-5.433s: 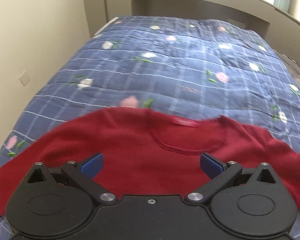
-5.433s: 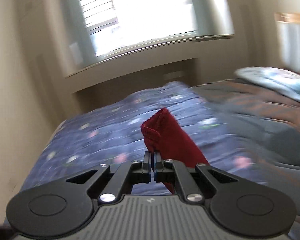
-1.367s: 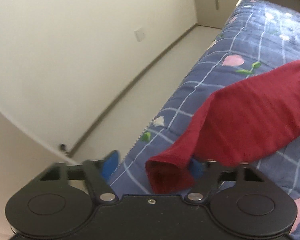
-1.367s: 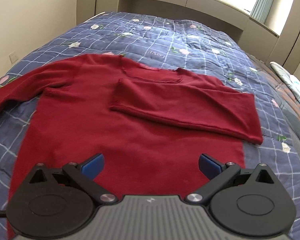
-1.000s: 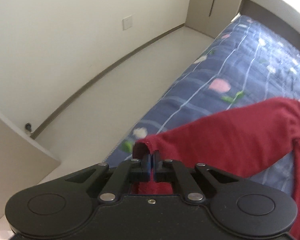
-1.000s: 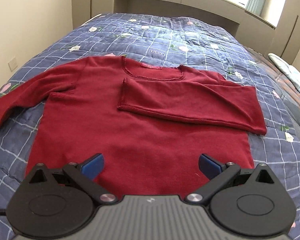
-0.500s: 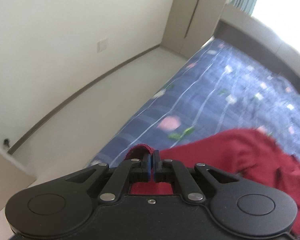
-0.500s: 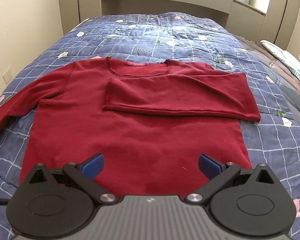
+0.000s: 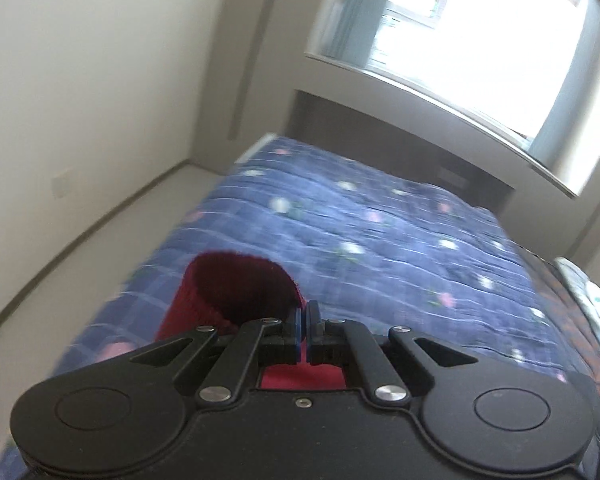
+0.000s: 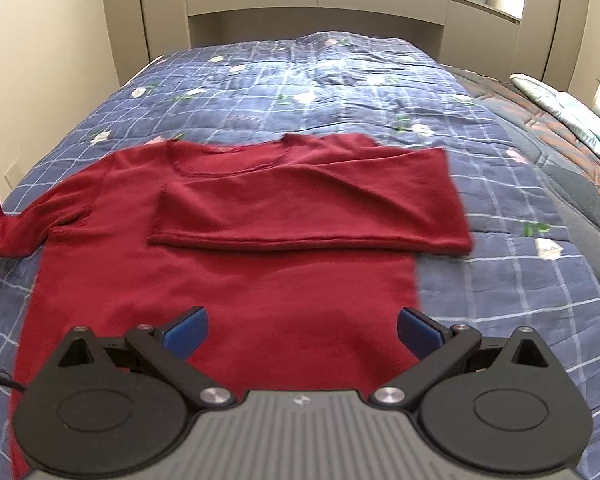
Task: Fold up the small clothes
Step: 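Grasp the other sleeve cuff with the left gripper and lift it, then lay the held sleeve across the sweater body and open the left gripper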
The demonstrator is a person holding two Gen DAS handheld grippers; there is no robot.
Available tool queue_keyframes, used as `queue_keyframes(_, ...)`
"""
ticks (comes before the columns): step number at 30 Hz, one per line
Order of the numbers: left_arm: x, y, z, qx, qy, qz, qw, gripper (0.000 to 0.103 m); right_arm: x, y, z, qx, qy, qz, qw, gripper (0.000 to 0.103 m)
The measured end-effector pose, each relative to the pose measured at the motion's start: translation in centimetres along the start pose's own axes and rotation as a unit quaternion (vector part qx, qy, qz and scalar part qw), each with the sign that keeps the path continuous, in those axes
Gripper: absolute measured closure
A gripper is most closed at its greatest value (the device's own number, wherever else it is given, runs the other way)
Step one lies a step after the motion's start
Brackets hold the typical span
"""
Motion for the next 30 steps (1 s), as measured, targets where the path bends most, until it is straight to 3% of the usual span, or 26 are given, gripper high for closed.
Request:
queue_keyframes(7, -1.9, -12.1, 3.5, -0.029, 0.021, 0.065, 0.9973, 0.102, 0.8, -7.4, -0.8, -0.006, 0.000, 0.012, 1.000, 0.000)
queue_keyframes(14, -5.8, -21.5, 10.8, -0.068, 0.081, 0.083, 0.9909, 0.102, 1.1, -13.2, -0.8, 0.003, 0.005, 0.025, 1.000, 0.000)
queue_keyframes(19, -8.4, -25.1, 16.4, -0.098, 0.125, 0.078, 0.9842, 0.102, 0.6, -16.1, -0.6, 0.005, 0.011, 0.030, 0.999, 0.000)
queue_keyframes(26, -10.2, -26.6, 19.6, -0.092, 0.157, 0.078, 0.9802, 0.100, -0.5, -17.4, -0.3, 0.003, 0.020, 0.026, 0.999, 0.000)
queue_keyframes(30, -10.6, -26.9, 20.3, -0.086, 0.172, 0.087, 0.9774, 0.088, -1.2, -16.7, -0.4, 0.011, 0.023, 0.017, 1.000, 0.000)
Point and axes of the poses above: each gripper's, at about its wrist camera, not at the fingertips, and x roughly against the way its jaws point, y to its left, z to its underside, the point moved 6 cm from there along -x, roughly the way its jaws point, and after that the axes turned 10 degrees about -z, right-handed, at the moved point
